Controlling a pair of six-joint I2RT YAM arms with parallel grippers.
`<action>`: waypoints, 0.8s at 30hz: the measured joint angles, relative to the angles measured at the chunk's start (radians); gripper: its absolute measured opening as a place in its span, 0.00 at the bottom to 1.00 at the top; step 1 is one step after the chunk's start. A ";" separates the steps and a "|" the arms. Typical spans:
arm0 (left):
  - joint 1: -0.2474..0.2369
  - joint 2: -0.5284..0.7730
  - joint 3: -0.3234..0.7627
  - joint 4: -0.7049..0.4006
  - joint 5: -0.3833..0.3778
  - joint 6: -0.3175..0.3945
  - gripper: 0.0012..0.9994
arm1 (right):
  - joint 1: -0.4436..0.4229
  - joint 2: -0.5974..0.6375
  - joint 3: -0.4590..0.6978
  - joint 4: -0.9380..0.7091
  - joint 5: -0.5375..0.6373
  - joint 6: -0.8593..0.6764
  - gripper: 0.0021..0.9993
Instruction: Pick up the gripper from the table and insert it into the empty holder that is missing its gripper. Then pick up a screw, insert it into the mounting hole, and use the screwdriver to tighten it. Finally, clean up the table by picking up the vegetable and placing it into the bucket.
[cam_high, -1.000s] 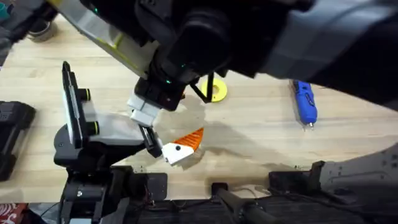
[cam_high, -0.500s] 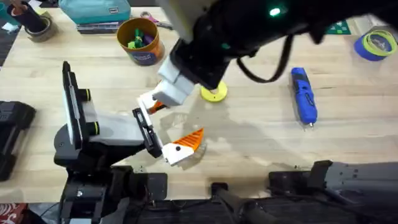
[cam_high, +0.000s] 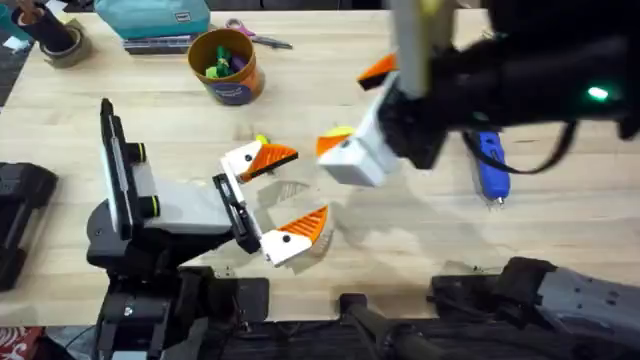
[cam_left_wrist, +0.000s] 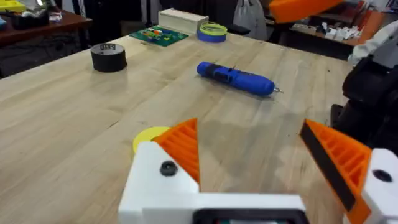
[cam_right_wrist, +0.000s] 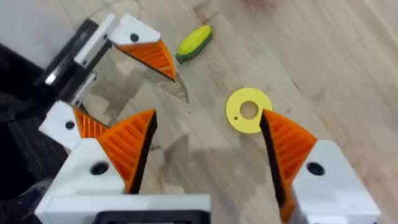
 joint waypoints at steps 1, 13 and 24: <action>0.000 0.000 0.000 0.000 0.000 0.000 0.99 | -0.020 -0.030 -0.029 0.005 -0.022 -0.007 1.00; 0.000 0.000 0.000 0.000 0.000 0.000 0.99 | -0.206 -0.263 -0.334 0.063 -0.358 -0.213 1.00; 0.000 0.000 0.000 0.000 0.000 0.000 0.99 | -0.371 -0.256 -0.407 0.055 -0.542 -0.266 1.00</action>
